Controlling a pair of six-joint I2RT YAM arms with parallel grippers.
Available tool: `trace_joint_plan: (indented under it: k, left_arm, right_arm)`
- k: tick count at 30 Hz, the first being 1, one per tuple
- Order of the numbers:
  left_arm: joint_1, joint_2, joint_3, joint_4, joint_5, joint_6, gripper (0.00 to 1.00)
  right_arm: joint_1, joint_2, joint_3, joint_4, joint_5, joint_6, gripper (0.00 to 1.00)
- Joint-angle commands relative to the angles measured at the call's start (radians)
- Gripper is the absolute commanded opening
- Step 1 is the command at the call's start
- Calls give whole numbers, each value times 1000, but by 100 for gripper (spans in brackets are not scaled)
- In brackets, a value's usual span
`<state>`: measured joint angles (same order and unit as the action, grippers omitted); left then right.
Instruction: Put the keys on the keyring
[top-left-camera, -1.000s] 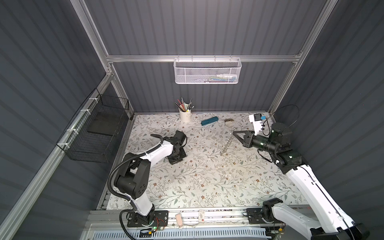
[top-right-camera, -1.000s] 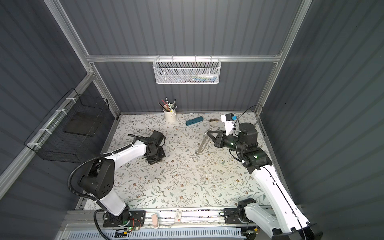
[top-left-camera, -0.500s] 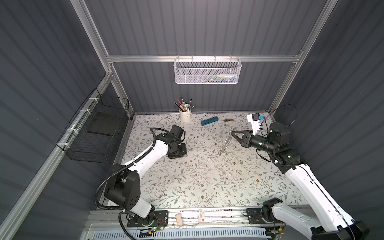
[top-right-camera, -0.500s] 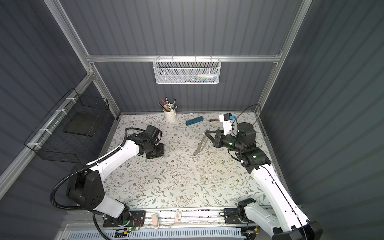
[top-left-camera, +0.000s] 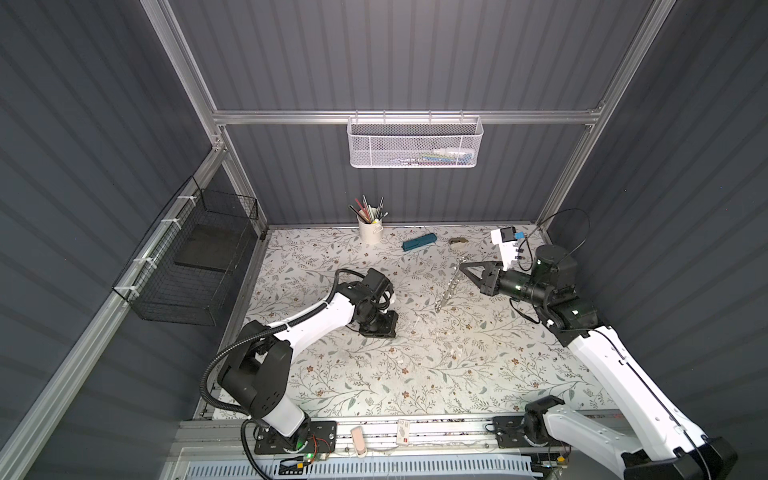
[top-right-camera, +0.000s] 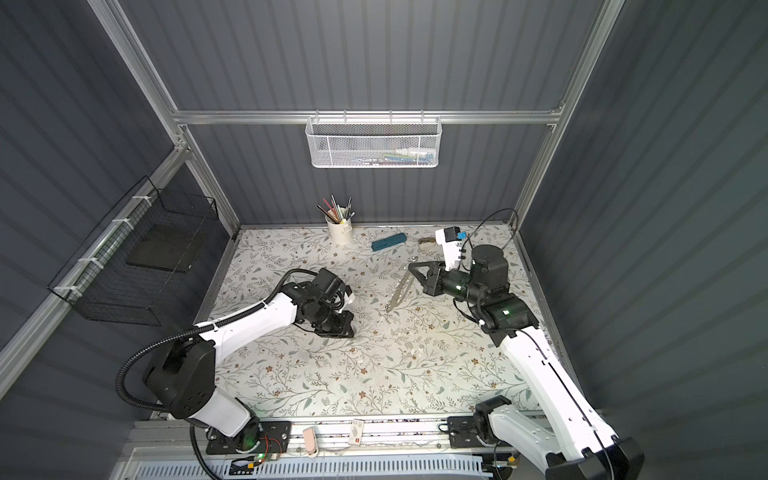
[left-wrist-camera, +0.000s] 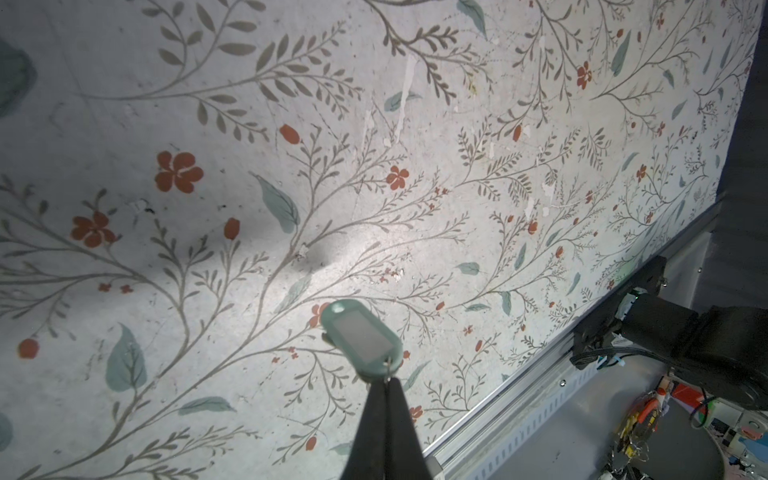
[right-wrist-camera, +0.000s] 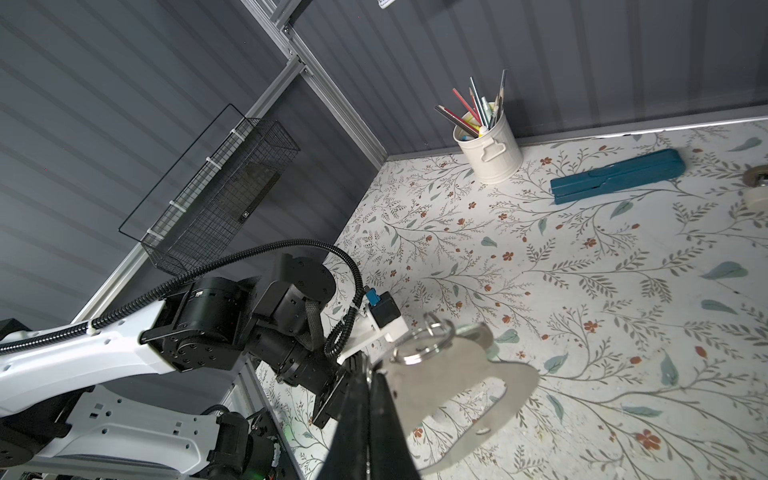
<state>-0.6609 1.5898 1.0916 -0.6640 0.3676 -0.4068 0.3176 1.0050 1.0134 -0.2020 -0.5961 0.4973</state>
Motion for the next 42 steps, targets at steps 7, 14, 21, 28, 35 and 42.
trace_joint_plan:
  k: [7,14,21,28,35,42]
  left_arm:
    - [6,82,28,-22,-28,54,0]
    - [6,146,103,-69,-163,59,0]
    - [15,252,157,-108,-245,39,0]
    - [29,328,228,-97,-234,-4,0]
    - [37,370,254,-99,-223,-20,0]
    - [47,342,264,-125,-217,-29,16]
  right_arm:
    - [6,11,5,35,2,3,4]
    - [6,5,-3,32,4,0,4]
    - [6,4,-2,30,6,-1,4]
    - [6,4,-2,30,5,2,4]
    - [6,1,-2,25,11,-3,3]
    - [5,6,-4,30,10,-2,4]
